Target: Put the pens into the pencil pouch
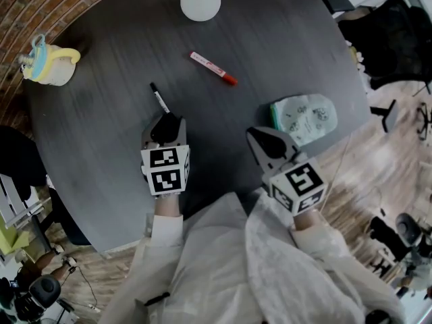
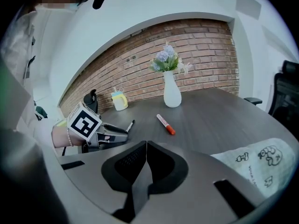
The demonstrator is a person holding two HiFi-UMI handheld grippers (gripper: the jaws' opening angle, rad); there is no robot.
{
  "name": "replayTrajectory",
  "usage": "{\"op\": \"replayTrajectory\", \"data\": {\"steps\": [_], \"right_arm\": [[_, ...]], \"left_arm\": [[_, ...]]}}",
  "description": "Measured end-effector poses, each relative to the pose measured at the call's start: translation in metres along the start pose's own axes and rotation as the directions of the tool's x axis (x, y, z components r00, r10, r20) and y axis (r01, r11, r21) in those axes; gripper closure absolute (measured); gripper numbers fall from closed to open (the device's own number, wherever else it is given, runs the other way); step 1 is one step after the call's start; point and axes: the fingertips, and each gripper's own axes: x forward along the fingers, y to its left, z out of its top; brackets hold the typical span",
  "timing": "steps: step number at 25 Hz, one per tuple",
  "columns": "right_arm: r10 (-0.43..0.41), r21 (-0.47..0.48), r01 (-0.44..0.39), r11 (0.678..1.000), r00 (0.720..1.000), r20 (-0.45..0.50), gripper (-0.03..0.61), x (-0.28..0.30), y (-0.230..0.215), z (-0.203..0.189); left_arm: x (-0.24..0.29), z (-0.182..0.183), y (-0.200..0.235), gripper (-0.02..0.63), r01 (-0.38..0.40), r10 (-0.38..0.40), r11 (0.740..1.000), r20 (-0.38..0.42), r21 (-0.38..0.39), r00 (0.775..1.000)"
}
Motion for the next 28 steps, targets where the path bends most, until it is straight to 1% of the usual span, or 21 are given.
{"op": "replayTrajectory", "data": {"steps": [2,7,12,16,19,21,23,28], "right_arm": [[-0.001,0.001,0.001,1.0,1.0,0.004,0.568,-0.003,-0.001,-0.001],[-0.021,0.002,0.021,1.0,1.0,0.009,0.568,-0.01,-0.009,-0.007],[-0.075,0.019,0.075,0.997,0.997,0.002,0.568,-0.022,-0.021,-0.012],[-0.143,0.029,0.143,0.989,0.99,0.01,0.567,-0.035,-0.037,-0.016],[-0.211,0.032,0.211,0.977,0.978,-0.004,0.566,-0.044,-0.05,-0.022],[-0.257,0.044,0.258,0.965,0.966,-0.015,0.566,-0.049,-0.059,-0.028],[-0.285,0.043,0.286,0.957,0.958,-0.03,0.566,-0.053,-0.064,-0.033],[-0.34,-0.028,0.339,0.94,0.938,-0.067,0.563,-0.06,-0.072,-0.043]], "left_arm": [[-0.001,-0.001,-0.001,0.466,0.002,-0.002,1.0,0.0,0.005,1.0],[-0.001,-0.002,-0.003,0.546,0.014,-0.014,1.0,-0.001,0.025,1.0],[-0.003,-0.003,-0.007,0.552,0.062,-0.061,0.995,-0.014,0.072,0.998],[-0.004,-0.005,-0.011,0.554,0.1,-0.098,0.99,-0.026,0.104,0.995],[-0.006,-0.005,-0.019,0.554,0.133,-0.13,0.982,-0.033,0.134,0.991],[-0.008,-0.001,-0.026,0.554,0.154,-0.153,0.977,-0.019,0.149,0.988],[-0.011,0.005,-0.034,0.554,0.175,-0.179,0.971,0.005,0.16,0.984],[-0.02,0.017,-0.063,0.554,0.246,-0.26,0.946,0.041,0.211,0.965]]}}
